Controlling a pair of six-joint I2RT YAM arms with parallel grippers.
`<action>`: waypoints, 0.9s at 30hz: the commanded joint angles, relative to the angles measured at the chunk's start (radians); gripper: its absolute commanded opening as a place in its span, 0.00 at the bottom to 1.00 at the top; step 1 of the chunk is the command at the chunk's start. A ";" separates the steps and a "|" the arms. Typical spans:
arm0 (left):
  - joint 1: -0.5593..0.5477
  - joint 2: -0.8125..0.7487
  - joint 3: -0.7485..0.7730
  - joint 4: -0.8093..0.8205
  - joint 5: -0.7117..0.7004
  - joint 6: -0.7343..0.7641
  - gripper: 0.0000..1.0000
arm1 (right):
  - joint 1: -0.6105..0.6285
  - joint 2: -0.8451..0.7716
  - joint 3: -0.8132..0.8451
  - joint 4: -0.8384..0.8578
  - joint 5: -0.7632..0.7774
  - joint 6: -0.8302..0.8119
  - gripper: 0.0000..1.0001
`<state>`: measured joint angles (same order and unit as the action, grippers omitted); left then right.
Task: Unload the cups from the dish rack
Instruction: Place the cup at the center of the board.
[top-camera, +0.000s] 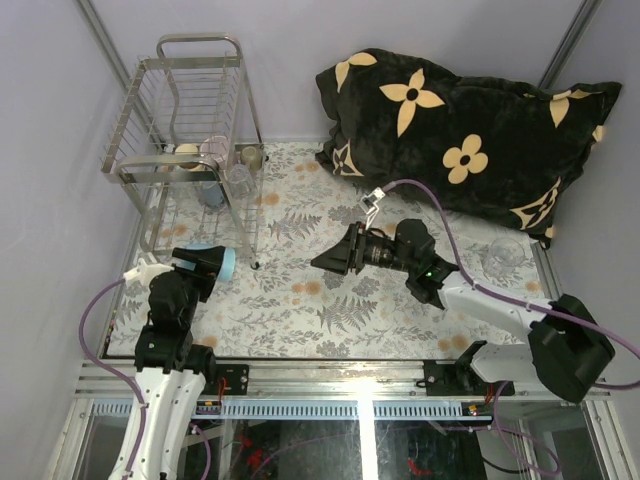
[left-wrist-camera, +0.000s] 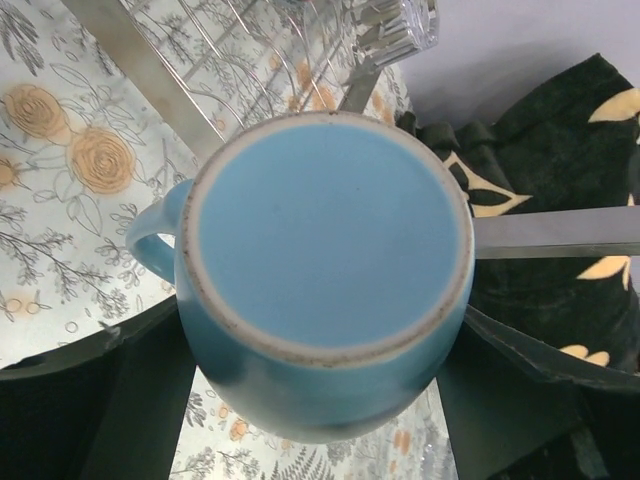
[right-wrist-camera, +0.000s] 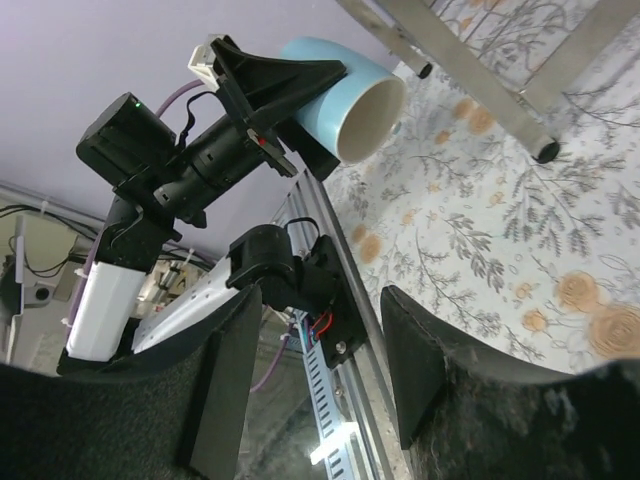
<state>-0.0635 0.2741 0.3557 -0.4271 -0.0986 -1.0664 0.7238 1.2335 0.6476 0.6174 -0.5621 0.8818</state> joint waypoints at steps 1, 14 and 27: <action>0.004 -0.026 0.043 0.066 0.073 -0.071 0.22 | 0.046 0.079 0.043 0.250 0.001 0.086 0.57; 0.005 -0.011 0.079 0.074 0.142 -0.144 0.23 | 0.125 0.264 0.178 0.354 -0.004 0.107 0.57; 0.005 0.010 0.107 0.068 0.154 -0.138 0.23 | 0.166 0.469 0.291 0.441 -0.001 0.169 0.51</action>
<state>-0.0635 0.2802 0.4004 -0.4458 0.0208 -1.1984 0.8715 1.6558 0.8749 0.9360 -0.5659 1.0130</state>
